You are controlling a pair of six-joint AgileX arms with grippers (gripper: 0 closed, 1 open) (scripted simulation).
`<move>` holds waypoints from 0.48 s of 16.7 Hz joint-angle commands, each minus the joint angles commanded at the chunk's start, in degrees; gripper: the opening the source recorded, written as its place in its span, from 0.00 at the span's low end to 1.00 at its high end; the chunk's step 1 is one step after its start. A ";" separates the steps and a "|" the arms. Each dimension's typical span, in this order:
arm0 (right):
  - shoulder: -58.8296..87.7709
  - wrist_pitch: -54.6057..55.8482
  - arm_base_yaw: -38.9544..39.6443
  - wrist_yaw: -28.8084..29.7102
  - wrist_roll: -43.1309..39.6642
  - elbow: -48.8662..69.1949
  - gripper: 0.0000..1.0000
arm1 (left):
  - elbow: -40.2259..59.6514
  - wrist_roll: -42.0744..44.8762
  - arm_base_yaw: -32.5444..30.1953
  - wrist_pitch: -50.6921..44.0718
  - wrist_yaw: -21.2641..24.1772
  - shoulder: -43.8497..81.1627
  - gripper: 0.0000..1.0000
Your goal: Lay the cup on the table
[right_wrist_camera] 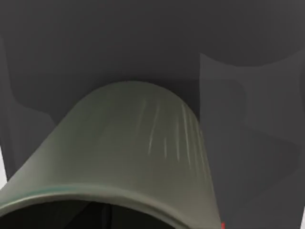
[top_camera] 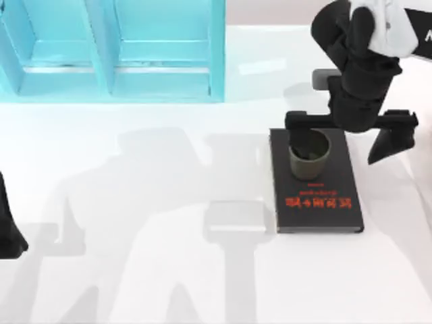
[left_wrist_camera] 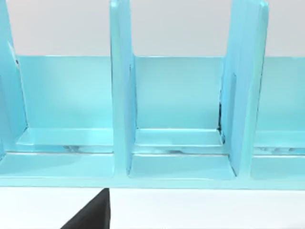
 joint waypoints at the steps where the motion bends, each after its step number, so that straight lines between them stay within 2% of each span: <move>1: 0.00 0.00 0.00 0.00 0.00 0.00 0.85 | 0.00 0.00 0.00 0.00 0.00 0.00 1.00; 8: 0.00 0.00 0.00 0.00 0.00 0.00 0.32 | 0.00 0.00 0.00 0.00 0.00 0.00 1.00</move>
